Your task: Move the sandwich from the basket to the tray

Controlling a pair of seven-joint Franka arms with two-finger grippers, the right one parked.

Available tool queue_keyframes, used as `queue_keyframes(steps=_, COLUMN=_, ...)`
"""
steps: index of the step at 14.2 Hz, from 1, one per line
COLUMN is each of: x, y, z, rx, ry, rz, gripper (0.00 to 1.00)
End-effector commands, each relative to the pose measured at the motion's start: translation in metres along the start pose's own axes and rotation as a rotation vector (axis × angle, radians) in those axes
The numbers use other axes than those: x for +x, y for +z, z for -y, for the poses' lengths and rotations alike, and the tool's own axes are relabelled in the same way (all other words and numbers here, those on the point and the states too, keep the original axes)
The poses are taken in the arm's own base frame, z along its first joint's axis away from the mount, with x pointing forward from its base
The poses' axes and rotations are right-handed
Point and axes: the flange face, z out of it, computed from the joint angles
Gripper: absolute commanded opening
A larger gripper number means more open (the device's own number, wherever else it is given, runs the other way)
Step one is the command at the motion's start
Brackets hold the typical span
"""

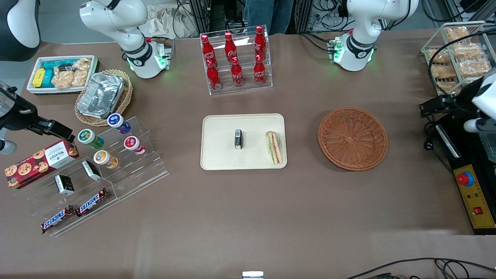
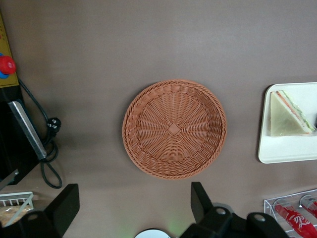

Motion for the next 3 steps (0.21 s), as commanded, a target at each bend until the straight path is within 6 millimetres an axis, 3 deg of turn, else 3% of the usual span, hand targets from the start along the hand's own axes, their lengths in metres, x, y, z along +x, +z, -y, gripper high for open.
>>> queue_keyframes(steps=1, x=-0.003, y=-0.007, z=-0.020, rx=0.042, ry=0.056, rz=0.026, gripper=1.00)
queue_keyframes(steps=2, x=-0.004, y=-0.015, z=-0.015, rx=0.039, ry=0.042, rz=0.017, gripper=1.00)
queue_keyframes(steps=3, x=-0.004, y=-0.019, z=-0.027, rx=0.045, ry=0.060, rz=0.012, gripper=1.00)
